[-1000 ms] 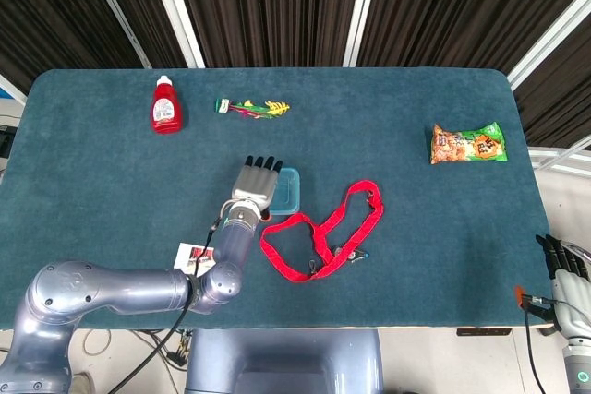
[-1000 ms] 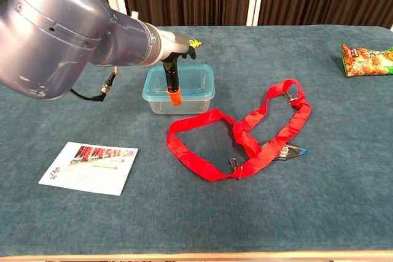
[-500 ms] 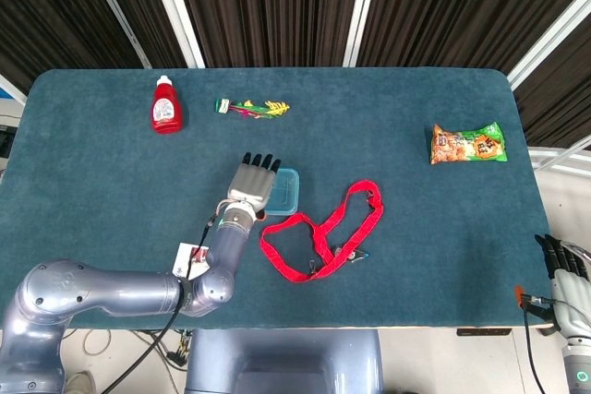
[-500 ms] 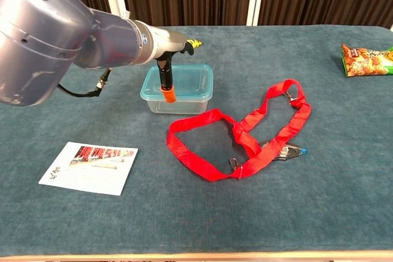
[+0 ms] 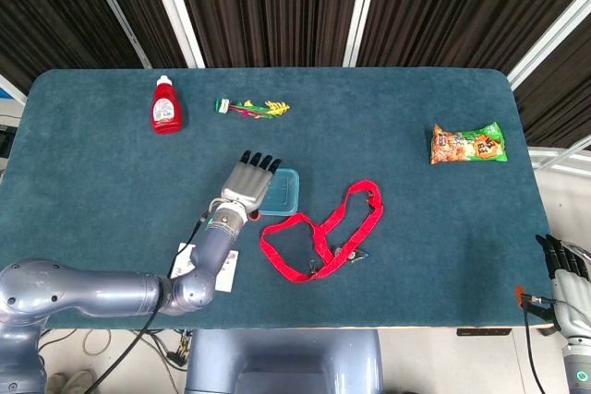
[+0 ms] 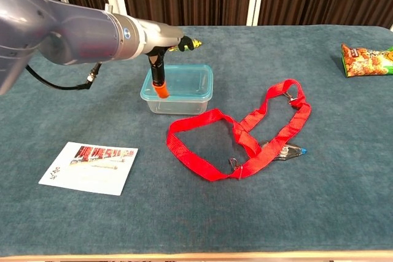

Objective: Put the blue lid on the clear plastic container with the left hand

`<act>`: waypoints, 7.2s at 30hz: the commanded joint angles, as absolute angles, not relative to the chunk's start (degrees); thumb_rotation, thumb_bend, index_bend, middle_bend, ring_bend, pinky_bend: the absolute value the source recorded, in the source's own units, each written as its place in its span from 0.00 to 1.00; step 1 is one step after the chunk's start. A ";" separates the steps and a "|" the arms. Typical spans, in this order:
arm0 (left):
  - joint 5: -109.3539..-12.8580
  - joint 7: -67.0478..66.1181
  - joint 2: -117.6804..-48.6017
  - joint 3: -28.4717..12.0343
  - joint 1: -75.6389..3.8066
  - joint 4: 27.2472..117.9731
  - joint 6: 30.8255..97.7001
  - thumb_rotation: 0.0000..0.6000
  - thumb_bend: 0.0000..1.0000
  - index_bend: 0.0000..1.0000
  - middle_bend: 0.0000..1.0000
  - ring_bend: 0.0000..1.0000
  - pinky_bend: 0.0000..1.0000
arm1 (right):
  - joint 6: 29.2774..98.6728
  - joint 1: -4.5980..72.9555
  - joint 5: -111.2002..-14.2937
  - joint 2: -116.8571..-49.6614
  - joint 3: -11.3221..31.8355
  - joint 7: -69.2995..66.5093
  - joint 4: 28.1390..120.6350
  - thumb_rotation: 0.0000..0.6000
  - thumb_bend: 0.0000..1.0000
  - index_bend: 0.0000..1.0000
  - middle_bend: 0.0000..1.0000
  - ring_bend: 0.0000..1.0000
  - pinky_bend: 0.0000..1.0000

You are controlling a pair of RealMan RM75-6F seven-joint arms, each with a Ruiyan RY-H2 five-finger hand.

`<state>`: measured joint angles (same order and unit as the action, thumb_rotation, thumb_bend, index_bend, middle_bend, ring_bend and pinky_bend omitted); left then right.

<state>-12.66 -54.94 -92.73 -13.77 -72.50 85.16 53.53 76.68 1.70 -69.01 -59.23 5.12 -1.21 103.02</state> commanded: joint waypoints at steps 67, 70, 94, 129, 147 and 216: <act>-45.60 -20.82 -101.11 -13.39 -71.77 58.95 33.26 1.00 0.46 0.48 0.46 0.15 0.05 | 75.96 1.53 -65.66 -59.07 5.60 -0.29 104.08 1.00 0.39 0.06 0.04 0.02 0.00; -45.26 -20.17 -101.10 -13.70 -71.85 58.77 32.77 1.00 0.46 0.48 0.46 0.15 0.05 | 75.92 1.55 -65.60 -59.08 5.61 -0.27 104.08 1.00 0.39 0.06 0.04 0.02 0.00; -41.71 -19.19 -103.49 -13.89 -73.37 54.84 31.27 1.00 0.46 0.49 0.47 0.15 0.05 | 75.64 1.61 -65.40 -58.96 5.53 -0.23 104.26 1.00 0.39 0.06 0.04 0.02 0.00; -42.92 -15.85 -105.33 -13.85 -72.29 50.90 29.71 1.00 0.46 0.49 0.47 0.15 0.05 | 75.59 1.60 -65.37 -58.85 5.48 -0.28 104.34 1.00 0.39 0.06 0.04 0.02 0.00; -43.50 -16.05 -105.56 -14.20 -72.38 50.88 30.50 1.00 0.46 0.49 0.47 0.15 0.05 | 75.70 1.60 -65.48 -58.87 5.49 -0.30 104.29 1.00 0.39 0.06 0.04 0.02 0.00; -39.19 -27.45 -92.69 -7.12 -73.13 78.19 36.68 1.00 0.48 0.59 0.52 0.15 0.05 | 75.36 1.72 -64.60 -58.87 5.56 0.19 104.39 1.00 0.39 0.06 0.04 0.02 0.00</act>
<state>-39.32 -27.34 -92.58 -7.22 -72.97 78.32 36.81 75.36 1.72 -64.60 -58.87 5.55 0.19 104.39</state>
